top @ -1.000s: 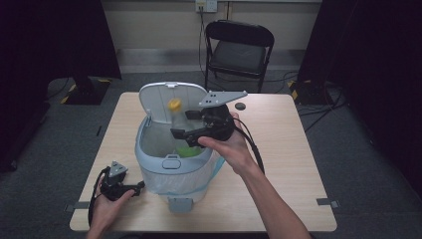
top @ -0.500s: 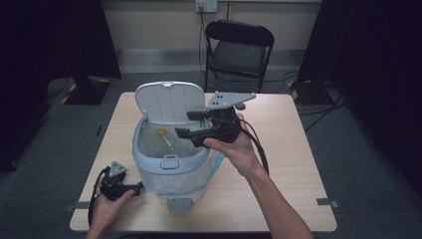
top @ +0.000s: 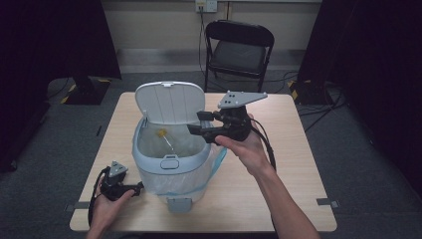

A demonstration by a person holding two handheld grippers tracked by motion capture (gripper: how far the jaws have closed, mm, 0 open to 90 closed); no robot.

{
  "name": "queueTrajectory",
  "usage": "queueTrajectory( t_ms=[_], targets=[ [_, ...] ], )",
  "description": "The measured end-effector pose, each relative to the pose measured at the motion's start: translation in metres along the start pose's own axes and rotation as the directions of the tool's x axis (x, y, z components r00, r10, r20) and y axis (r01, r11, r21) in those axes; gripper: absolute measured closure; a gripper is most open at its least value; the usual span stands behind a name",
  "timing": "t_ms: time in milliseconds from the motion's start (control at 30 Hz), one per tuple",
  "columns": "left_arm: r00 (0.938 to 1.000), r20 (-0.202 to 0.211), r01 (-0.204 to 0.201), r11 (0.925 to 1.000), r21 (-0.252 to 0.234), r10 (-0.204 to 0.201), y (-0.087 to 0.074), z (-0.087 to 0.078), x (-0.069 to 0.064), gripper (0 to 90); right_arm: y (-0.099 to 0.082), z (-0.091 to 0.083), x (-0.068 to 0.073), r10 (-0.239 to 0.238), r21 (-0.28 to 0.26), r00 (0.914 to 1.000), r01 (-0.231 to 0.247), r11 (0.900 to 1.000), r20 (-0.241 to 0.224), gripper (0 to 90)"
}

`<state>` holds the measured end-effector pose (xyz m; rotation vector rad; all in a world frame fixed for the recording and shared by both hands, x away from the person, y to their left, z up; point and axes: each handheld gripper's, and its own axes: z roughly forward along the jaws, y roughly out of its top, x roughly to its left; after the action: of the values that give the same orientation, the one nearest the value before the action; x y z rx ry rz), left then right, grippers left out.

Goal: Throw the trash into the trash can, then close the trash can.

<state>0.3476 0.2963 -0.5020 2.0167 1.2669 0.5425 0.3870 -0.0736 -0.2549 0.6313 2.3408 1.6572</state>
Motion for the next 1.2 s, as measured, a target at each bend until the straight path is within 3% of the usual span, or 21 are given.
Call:
queueTrajectory(
  t_ms=[533,867,1200],
  targets=[
    [1.0,-0.001,0.0,1.0,0.0,0.0,0.0,0.0,0.0,11.8,-0.011,-0.013,-0.029,0.042,0.007,0.9935,-0.042,0.9991,0.106,35.1],
    [1.0,0.0,0.0,1.0,0.0,0.0,0.0,0.0,0.0,11.8,-0.014,-0.006,-0.057,0.069,0.021,0.9813,-0.074,0.9971,0.18,31.6],
    [1.0,0.0,0.0,1.0,0.0,0.0,0.0,0.0,0.0,11.8,-0.012,0.014,-0.078,0.075,0.032,0.9748,-0.084,0.996,0.21,28.2]
  ],
)
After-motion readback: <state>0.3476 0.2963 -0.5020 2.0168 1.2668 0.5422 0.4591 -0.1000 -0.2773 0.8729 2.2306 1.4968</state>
